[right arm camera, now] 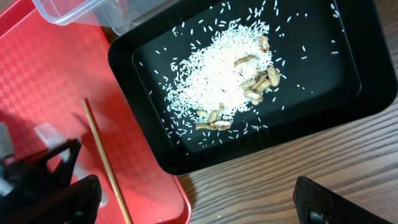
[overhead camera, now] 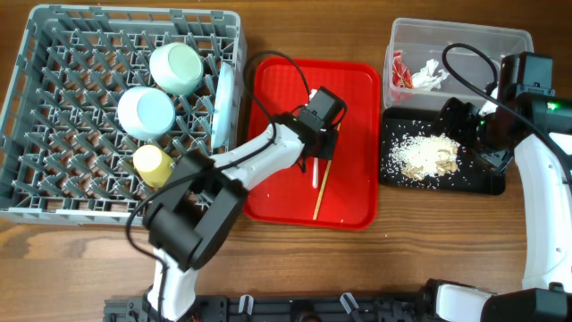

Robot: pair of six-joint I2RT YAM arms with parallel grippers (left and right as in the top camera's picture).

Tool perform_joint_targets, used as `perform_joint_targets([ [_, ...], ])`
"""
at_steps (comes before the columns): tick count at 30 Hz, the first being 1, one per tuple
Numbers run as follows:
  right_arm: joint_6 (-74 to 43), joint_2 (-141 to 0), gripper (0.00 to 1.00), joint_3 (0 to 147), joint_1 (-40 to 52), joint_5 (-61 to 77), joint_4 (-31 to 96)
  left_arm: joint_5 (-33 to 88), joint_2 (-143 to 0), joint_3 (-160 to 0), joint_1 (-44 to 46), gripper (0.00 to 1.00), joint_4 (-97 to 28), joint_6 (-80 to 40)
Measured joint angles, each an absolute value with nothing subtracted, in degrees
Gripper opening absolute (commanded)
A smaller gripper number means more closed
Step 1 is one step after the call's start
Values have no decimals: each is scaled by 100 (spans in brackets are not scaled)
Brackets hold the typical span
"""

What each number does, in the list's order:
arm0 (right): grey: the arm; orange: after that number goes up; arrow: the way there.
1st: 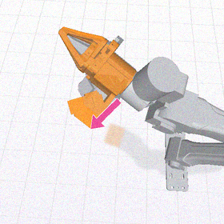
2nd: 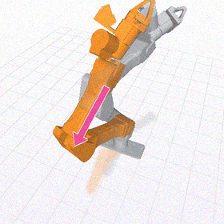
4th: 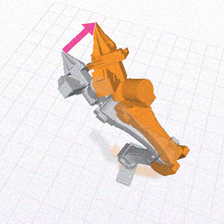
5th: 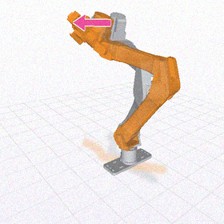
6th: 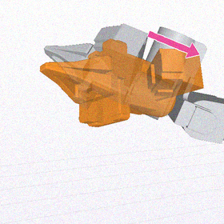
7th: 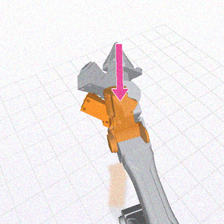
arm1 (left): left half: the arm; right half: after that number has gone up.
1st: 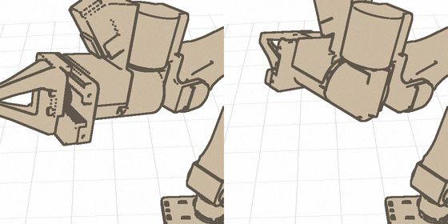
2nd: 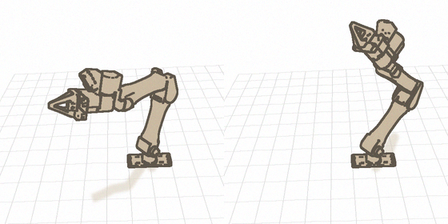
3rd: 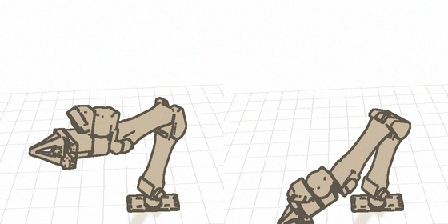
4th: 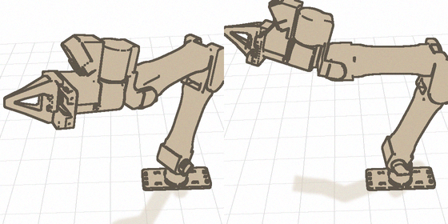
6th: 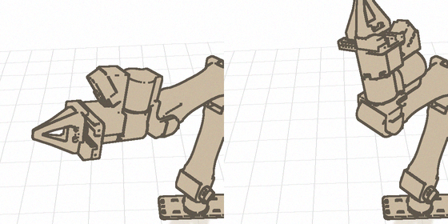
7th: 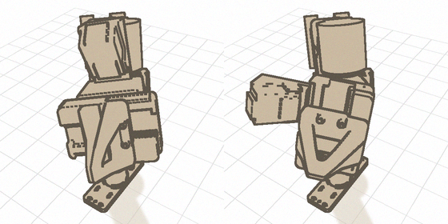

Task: Sort waste into correct bins and load items into the dishwasher rack
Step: 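Carry the white fork with the left gripper into the dish rack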

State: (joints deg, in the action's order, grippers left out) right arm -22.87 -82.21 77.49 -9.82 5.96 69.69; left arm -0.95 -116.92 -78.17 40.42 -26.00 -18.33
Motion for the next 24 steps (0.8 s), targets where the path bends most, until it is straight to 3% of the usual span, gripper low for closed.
perform_joint_targets([
  [15,-2290,-8221,100,7749,-982,596,6991,-169,-8755,-7804,3387,4,-5288,-1962],
  [24,-2290,-8221,100,7749,-982,596,6987,-185,-7284,-7806,2211,4,-6080,-1522],
])
